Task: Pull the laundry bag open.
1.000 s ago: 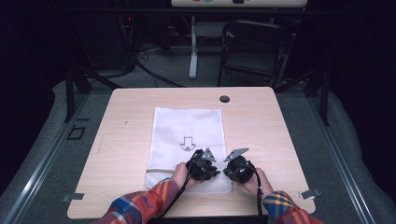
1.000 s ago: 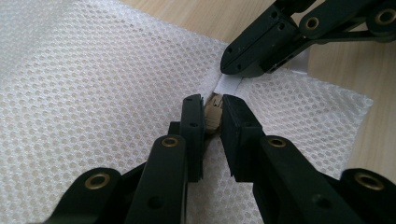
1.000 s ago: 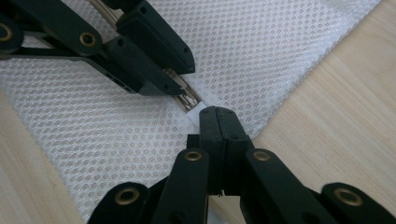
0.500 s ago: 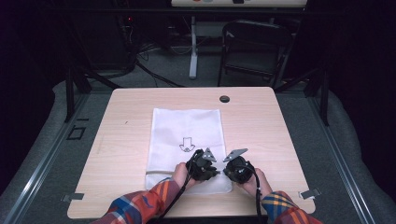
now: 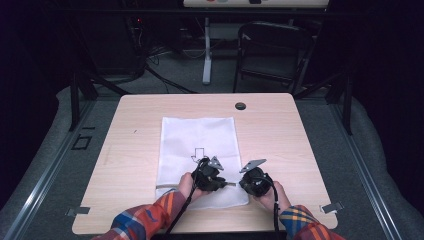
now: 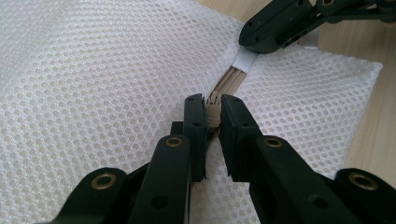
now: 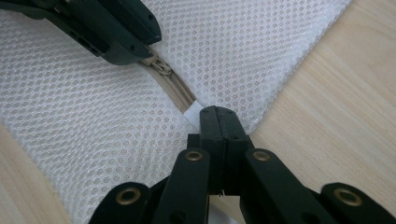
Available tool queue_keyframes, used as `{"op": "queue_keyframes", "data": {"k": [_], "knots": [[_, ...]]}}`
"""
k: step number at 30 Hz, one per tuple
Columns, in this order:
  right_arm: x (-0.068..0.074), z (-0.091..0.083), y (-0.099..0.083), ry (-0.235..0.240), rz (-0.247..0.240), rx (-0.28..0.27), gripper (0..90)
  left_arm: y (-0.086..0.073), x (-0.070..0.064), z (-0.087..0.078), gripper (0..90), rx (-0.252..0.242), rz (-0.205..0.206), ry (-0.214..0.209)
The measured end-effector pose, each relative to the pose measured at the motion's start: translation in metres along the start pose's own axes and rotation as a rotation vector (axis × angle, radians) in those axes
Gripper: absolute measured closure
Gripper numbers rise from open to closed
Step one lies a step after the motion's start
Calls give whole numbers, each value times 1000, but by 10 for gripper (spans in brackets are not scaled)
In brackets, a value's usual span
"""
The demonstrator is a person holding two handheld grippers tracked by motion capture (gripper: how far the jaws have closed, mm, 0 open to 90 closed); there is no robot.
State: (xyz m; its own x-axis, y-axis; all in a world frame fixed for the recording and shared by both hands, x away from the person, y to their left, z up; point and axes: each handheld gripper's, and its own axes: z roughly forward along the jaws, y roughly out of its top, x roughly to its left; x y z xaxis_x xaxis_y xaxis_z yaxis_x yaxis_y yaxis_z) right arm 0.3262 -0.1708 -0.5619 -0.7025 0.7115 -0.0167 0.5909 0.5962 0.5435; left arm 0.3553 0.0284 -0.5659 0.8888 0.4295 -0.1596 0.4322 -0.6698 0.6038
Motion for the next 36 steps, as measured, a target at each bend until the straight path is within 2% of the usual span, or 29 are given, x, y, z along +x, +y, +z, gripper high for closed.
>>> {"op": "queue_keyframes", "data": {"k": [2,4,5,7,9,11,16,18,20,24,29,30,34,36], "knots": [[1,-1,2,-6,-8,16,900,1,0,1,808,2,20,0],[2,-3,3,-3,-32,-3,900,1,1,2,808,0,19,-10],[3,-3,4,-6,-28,-26,900,0,2,2,808,-1,17,-14],[4,-4,7,-13,-44,-33,900,0,2,2,807,0,18,-16],[5,-2,10,-7,-39,-54,900,0,2,3,807,1,18,-16],[4,2,11,3,-55,-50,900,0,2,2,806,1,17,-16],[4,7,12,20,-49,-46,900,0,2,3,803,-3,12,-14],[5,8,13,33,-61,-44,900,0,2,3,802,-4,14,-12],[7,10,13,31,-70,-57,900,0,2,3,802,-4,16,-12],[11,12,15,9,-112,-42,900,0,2,3,802,2,22,-13],[10,13,14,18,-110,-44,900,0,1,3,801,3,28,-2],[10,12,14,12,-126,-33,900,1,1,3,801,4,31,-4],[9,13,16,18,-95,-21,900,3,1,4,803,11,35,-4],[8,12,16,14,-95,-5,900,3,1,4,805,17,36,-3]]}}
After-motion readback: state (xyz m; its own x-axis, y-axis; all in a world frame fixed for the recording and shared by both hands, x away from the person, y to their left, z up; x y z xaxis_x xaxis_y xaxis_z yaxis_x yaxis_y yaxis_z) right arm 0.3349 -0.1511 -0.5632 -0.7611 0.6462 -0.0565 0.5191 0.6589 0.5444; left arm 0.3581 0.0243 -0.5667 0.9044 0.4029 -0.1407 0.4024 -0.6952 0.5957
